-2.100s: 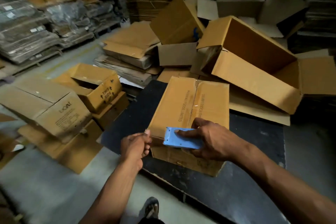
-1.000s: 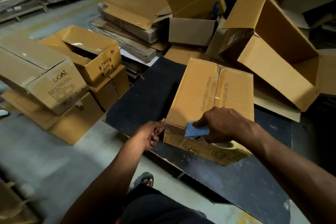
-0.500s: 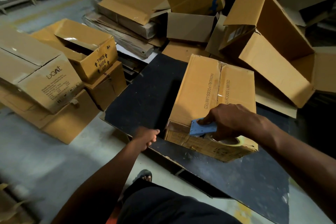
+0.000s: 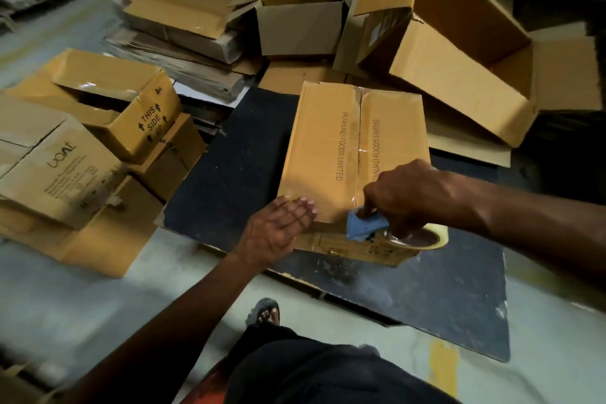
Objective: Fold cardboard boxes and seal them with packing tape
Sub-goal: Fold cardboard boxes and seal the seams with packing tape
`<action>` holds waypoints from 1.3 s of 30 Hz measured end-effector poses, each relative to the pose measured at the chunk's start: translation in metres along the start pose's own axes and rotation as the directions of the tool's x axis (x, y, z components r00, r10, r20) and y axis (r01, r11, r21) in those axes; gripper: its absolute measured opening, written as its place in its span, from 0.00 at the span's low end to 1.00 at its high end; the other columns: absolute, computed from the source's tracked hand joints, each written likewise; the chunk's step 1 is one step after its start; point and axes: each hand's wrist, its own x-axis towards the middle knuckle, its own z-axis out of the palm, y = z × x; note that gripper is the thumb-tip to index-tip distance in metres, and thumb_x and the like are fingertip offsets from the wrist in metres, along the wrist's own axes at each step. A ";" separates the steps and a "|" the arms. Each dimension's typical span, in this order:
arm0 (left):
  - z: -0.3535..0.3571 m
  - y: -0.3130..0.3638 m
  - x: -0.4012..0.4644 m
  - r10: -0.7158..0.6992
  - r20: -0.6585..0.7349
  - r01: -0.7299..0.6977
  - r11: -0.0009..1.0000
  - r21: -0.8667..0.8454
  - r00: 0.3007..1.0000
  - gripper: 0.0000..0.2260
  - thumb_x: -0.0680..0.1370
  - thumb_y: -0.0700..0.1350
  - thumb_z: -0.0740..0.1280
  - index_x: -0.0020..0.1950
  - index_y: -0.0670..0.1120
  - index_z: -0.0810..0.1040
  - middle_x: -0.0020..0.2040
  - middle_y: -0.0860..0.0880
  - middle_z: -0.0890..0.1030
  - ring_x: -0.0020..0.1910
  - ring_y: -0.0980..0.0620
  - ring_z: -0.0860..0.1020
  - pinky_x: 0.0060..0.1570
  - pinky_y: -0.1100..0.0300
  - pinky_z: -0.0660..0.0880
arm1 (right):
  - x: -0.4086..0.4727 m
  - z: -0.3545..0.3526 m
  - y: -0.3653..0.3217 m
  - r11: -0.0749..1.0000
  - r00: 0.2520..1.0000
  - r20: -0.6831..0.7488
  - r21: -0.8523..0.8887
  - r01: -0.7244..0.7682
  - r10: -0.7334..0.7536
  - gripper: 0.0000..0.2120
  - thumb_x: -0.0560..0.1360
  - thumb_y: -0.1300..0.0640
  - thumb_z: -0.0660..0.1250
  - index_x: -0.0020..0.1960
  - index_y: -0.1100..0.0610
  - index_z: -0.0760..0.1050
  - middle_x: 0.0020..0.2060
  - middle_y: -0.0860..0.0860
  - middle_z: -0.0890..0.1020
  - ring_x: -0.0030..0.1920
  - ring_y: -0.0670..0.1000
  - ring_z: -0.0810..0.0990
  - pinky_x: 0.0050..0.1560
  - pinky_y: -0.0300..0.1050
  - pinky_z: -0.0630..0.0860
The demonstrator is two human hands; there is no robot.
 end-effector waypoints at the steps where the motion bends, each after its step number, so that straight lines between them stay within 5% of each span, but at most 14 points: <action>1: 0.002 0.001 -0.001 0.011 -0.022 -0.011 1.000 0.009 1.000 0.21 0.80 0.35 0.58 0.70 0.41 0.80 0.70 0.44 0.79 0.71 0.47 0.77 0.67 0.45 0.76 | -0.007 0.006 0.006 1.000 1.000 0.020 -0.003 -0.007 0.007 0.27 0.75 0.49 0.73 0.73 0.42 0.71 0.55 0.46 0.81 0.51 0.50 0.81 0.42 0.45 0.75; 5: 0.000 -0.003 -0.003 0.025 -0.022 -0.025 1.000 0.012 0.999 0.24 0.75 0.32 0.68 0.71 0.42 0.79 0.72 0.44 0.78 0.72 0.47 0.75 0.68 0.45 0.76 | -0.030 0.031 0.029 0.999 0.998 0.050 0.009 -0.040 0.040 0.31 0.74 0.49 0.74 0.74 0.42 0.69 0.58 0.46 0.80 0.52 0.50 0.80 0.43 0.44 0.75; 16: -0.011 -0.006 0.002 -0.020 0.127 0.033 0.994 -0.102 0.992 0.19 0.84 0.41 0.62 0.75 0.45 0.74 0.76 0.48 0.74 0.76 0.51 0.70 0.74 0.46 0.70 | -0.078 0.088 0.069 0.992 0.994 0.017 0.065 -0.110 0.109 0.30 0.77 0.49 0.72 0.76 0.40 0.66 0.57 0.47 0.78 0.46 0.47 0.73 0.49 0.46 0.80; 21: -0.033 0.015 0.017 -0.042 0.207 0.047 0.999 -0.015 0.977 0.29 0.80 0.58 0.67 0.76 0.42 0.73 0.75 0.45 0.73 0.75 0.48 0.73 0.69 0.42 0.74 | -0.087 0.098 0.070 0.994 0.993 -0.070 0.074 -0.085 0.091 0.29 0.77 0.50 0.71 0.76 0.42 0.68 0.61 0.49 0.80 0.57 0.54 0.81 0.49 0.48 0.79; 25: -0.005 0.089 0.080 0.026 0.202 -0.026 1.000 -0.005 0.979 0.32 0.79 0.63 0.68 0.74 0.41 0.75 0.73 0.43 0.76 0.73 0.46 0.74 0.73 0.46 0.70 | -0.092 0.105 0.073 0.989 0.986 -0.130 0.111 -0.093 0.107 0.29 0.76 0.51 0.71 0.76 0.42 0.69 0.60 0.50 0.81 0.54 0.54 0.83 0.43 0.47 0.74; 30: 0.061 0.132 0.099 0.087 0.156 -0.090 0.996 0.014 0.984 0.28 0.80 0.56 0.69 0.74 0.40 0.75 0.74 0.42 0.75 0.74 0.44 0.74 0.73 0.46 0.71 | -0.093 0.112 0.077 0.982 0.981 -0.151 0.163 -0.095 0.120 0.26 0.75 0.51 0.72 0.73 0.44 0.72 0.57 0.50 0.82 0.52 0.55 0.83 0.46 0.49 0.79; 39: 0.063 0.133 0.099 0.090 0.012 -0.090 0.996 0.030 0.996 0.26 0.75 0.50 0.74 0.70 0.40 0.80 0.71 0.43 0.78 0.70 0.45 0.78 0.66 0.45 0.77 | -0.107 0.134 0.099 0.976 0.983 -0.146 0.199 -0.084 0.115 0.29 0.75 0.52 0.72 0.74 0.41 0.70 0.57 0.48 0.82 0.53 0.53 0.83 0.42 0.47 0.76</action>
